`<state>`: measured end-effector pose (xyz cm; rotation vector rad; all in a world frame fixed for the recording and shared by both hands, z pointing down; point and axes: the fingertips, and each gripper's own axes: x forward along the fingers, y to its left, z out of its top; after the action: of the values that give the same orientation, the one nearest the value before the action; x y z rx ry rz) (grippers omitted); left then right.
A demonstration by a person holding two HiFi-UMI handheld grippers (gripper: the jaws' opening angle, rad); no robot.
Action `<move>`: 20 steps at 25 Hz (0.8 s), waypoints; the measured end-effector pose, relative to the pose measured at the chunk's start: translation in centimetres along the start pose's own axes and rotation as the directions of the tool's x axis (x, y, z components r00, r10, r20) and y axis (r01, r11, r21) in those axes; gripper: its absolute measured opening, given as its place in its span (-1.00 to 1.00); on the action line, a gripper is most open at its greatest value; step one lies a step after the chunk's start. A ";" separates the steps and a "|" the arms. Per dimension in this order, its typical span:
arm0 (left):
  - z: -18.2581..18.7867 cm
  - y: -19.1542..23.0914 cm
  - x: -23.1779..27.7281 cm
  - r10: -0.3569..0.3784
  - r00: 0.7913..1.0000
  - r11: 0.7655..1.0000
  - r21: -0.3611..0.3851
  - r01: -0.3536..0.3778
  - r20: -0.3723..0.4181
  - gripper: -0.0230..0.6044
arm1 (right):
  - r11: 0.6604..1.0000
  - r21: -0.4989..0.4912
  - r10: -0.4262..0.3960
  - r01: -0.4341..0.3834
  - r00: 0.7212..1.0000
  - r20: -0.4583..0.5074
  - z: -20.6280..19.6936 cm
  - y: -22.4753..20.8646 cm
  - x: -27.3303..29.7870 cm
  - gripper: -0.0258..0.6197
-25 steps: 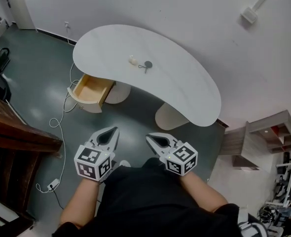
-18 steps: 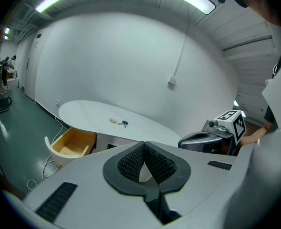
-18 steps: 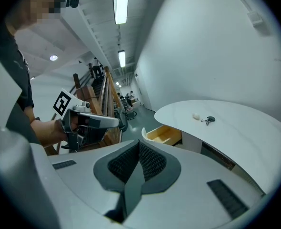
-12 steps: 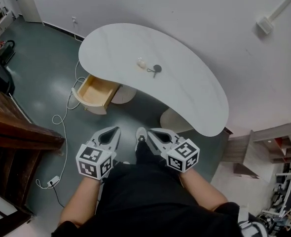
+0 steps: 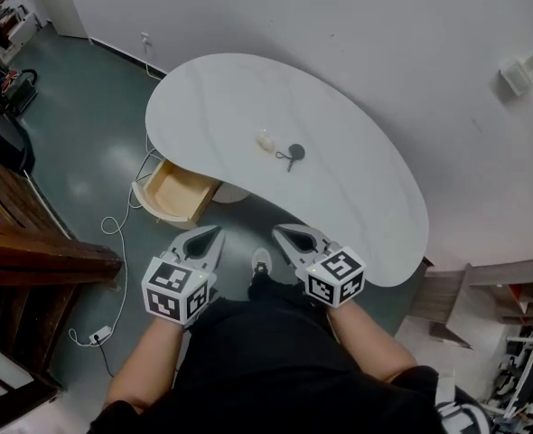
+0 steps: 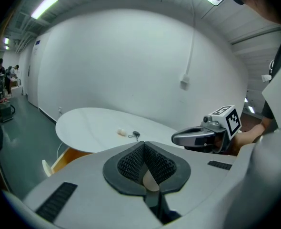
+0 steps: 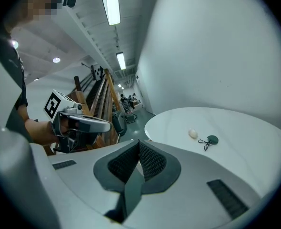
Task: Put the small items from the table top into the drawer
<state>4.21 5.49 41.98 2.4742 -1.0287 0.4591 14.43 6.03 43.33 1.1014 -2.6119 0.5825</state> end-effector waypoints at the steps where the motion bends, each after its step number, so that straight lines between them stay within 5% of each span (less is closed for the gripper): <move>1: 0.6 0.3 0.8 0.003 1.000 1.000 0.001 -0.003 0.000 -0.88 | 1.000 0.002 -0.003 0.003 1.000 -0.002 0.4 -1.0 0.4 -0.89; 20: 5.2 6.2 14.1 0.090 0.994 0.995 -0.035 -0.092 -0.067 -0.88 | 0.993 0.096 -0.055 0.073 0.982 -0.180 -1.4 -20.3 7.7 -0.89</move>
<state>9.89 -9.30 45.43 2.3707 -1.1170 0.5401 23.97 -11.03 52.80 1.1051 -2.4094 0.7700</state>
